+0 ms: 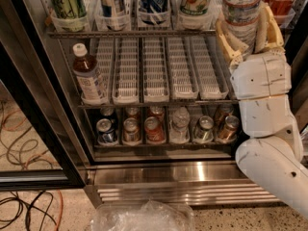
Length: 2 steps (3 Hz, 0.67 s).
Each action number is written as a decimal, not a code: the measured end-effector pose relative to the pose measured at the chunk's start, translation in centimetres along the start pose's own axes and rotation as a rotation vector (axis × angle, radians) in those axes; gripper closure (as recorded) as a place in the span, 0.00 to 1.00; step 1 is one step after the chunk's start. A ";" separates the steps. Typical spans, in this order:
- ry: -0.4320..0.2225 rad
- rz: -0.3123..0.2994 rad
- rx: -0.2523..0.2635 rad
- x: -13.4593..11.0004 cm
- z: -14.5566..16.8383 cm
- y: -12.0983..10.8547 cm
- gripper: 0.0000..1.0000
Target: Pick water bottle from top shelf of fridge
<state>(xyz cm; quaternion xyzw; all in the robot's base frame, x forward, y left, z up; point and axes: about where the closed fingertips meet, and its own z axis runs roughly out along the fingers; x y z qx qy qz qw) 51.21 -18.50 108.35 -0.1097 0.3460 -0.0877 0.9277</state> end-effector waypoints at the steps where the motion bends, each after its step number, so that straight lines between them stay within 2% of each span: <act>1: 0.021 0.032 -0.048 -2.9 -0.9 1.4 1.00; 2: 0.074 0.009 -0.155 -6.1 -2.7 2.5 1.00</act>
Offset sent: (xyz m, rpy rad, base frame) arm -0.1161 0.0569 0.0044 -0.1000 0.2807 0.3378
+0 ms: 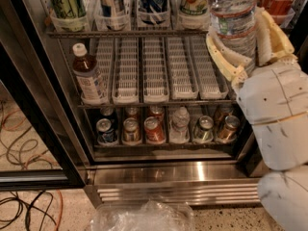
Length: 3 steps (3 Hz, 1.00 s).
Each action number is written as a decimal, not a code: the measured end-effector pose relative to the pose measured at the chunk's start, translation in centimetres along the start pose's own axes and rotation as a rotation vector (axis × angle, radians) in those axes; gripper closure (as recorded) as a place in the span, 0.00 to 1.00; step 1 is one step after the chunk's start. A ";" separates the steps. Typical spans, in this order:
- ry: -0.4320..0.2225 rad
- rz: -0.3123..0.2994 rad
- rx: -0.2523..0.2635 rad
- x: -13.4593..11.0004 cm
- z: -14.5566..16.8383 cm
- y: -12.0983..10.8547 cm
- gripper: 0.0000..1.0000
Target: Pick water bottle from top shelf of fridge
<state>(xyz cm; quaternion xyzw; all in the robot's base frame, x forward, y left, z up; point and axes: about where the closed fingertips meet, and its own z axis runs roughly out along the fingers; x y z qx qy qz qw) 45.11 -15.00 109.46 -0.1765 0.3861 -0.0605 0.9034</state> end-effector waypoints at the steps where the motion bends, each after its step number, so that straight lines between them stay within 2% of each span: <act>1: 0.014 -0.014 -0.025 -0.5 -1.6 -1.0 1.00; 2: 0.014 -0.014 -0.025 -0.5 -1.6 -1.0 1.00; 3: 0.016 -0.016 -0.052 -0.4 -1.9 -0.4 1.00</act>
Offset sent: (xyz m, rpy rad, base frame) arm -0.0141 -0.0116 -0.0033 -0.0311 0.0190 0.0000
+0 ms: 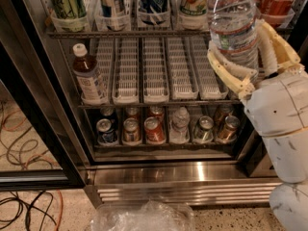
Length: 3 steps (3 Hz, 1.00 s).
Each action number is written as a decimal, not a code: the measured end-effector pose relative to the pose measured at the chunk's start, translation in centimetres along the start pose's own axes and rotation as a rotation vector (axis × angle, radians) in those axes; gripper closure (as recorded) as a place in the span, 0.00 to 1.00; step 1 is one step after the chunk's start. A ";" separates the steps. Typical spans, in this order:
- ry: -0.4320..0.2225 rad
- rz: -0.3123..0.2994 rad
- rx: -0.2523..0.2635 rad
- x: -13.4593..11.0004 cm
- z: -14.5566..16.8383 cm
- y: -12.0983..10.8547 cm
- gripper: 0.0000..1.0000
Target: Pick water bottle from top shelf of fridge
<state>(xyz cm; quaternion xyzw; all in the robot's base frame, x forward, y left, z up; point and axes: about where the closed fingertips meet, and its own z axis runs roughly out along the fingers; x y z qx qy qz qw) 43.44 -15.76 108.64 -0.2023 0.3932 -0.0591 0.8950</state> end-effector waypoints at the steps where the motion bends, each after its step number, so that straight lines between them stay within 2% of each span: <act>1: 0.041 0.000 -0.094 0.7 -1.9 2.8 1.00; 2: 0.108 0.009 -0.202 2.4 -3.5 6.0 1.00; 3: 0.107 0.014 -0.215 2.3 -3.6 6.3 1.00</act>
Offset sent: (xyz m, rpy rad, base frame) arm -0.0190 0.0515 -0.1084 -0.2225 0.2781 0.1554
